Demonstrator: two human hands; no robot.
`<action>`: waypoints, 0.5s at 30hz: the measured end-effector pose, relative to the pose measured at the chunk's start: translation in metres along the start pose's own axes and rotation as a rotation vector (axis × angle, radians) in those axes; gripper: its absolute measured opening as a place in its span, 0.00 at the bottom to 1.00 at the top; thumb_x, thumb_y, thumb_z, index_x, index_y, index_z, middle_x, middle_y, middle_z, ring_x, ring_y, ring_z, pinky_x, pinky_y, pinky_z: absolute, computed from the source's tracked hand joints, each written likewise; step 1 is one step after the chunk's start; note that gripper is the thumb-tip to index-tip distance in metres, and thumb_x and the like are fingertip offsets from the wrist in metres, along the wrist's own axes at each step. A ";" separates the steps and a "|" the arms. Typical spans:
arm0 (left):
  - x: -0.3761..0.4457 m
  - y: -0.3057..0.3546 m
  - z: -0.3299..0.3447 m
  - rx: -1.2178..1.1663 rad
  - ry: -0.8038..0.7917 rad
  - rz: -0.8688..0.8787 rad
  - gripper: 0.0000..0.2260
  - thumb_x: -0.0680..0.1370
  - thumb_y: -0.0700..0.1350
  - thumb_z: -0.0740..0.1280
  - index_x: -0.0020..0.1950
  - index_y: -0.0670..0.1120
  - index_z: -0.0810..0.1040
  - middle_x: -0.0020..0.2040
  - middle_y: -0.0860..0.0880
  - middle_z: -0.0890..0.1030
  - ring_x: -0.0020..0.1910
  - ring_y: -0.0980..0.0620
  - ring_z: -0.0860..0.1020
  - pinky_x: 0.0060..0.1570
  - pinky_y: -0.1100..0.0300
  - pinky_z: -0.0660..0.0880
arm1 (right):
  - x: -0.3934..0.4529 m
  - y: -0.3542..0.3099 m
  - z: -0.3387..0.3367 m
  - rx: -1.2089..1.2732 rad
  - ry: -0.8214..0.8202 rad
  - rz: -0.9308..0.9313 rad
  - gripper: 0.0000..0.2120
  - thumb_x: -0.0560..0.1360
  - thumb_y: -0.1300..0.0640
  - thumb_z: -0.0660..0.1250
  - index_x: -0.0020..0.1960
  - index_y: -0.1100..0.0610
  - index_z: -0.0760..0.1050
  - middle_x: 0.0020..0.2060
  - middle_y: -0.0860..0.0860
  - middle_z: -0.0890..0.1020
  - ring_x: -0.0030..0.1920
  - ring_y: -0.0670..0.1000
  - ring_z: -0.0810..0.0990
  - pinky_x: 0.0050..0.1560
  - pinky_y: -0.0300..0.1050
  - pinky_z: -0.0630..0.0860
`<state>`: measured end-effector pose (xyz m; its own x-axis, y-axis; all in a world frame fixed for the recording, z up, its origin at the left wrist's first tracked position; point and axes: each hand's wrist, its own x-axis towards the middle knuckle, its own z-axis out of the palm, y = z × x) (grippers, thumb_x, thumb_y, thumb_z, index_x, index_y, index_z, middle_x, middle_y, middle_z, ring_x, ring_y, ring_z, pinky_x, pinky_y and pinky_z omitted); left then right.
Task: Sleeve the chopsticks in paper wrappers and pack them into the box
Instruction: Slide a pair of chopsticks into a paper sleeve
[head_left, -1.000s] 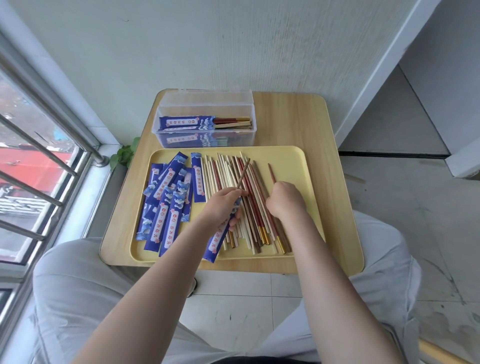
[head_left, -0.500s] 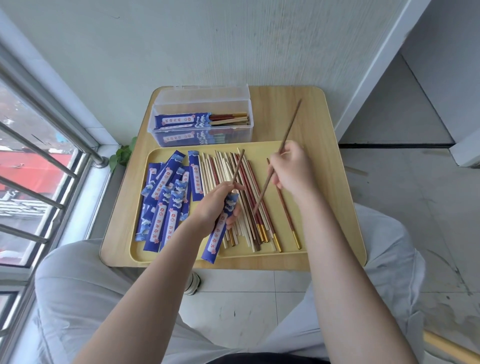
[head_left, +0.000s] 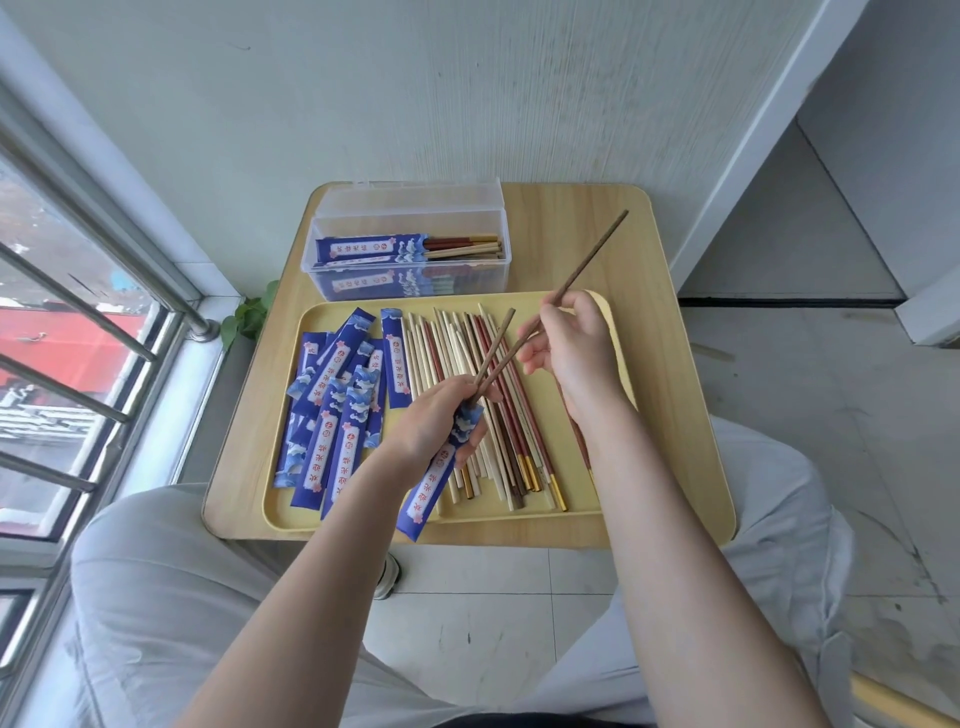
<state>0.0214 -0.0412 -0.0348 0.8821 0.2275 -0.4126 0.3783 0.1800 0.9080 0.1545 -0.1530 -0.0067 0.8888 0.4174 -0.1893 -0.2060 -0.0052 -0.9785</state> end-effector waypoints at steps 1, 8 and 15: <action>-0.001 0.000 0.000 -0.005 0.001 -0.002 0.17 0.85 0.46 0.51 0.59 0.36 0.74 0.30 0.43 0.70 0.25 0.47 0.66 0.27 0.57 0.67 | 0.000 0.000 0.000 0.006 0.001 -0.002 0.03 0.83 0.62 0.59 0.51 0.56 0.70 0.36 0.55 0.82 0.29 0.54 0.77 0.29 0.46 0.73; -0.002 -0.004 -0.001 -0.007 0.110 -0.008 0.15 0.85 0.45 0.53 0.54 0.40 0.77 0.31 0.42 0.71 0.25 0.47 0.66 0.28 0.57 0.67 | -0.011 -0.005 -0.005 0.065 0.016 -0.040 0.20 0.81 0.64 0.63 0.67 0.45 0.68 0.35 0.54 0.82 0.34 0.52 0.77 0.28 0.43 0.71; 0.000 -0.003 -0.006 -0.040 0.242 0.010 0.16 0.84 0.44 0.52 0.56 0.38 0.77 0.30 0.42 0.70 0.25 0.48 0.67 0.26 0.59 0.67 | -0.015 -0.015 -0.006 0.229 -0.137 -0.017 0.05 0.79 0.67 0.66 0.55 0.64 0.77 0.45 0.61 0.86 0.45 0.60 0.86 0.40 0.45 0.81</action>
<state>0.0186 -0.0356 -0.0382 0.7906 0.4515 -0.4136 0.3544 0.2133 0.9104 0.1466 -0.1647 0.0100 0.8326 0.5347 -0.1447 -0.2922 0.2021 -0.9348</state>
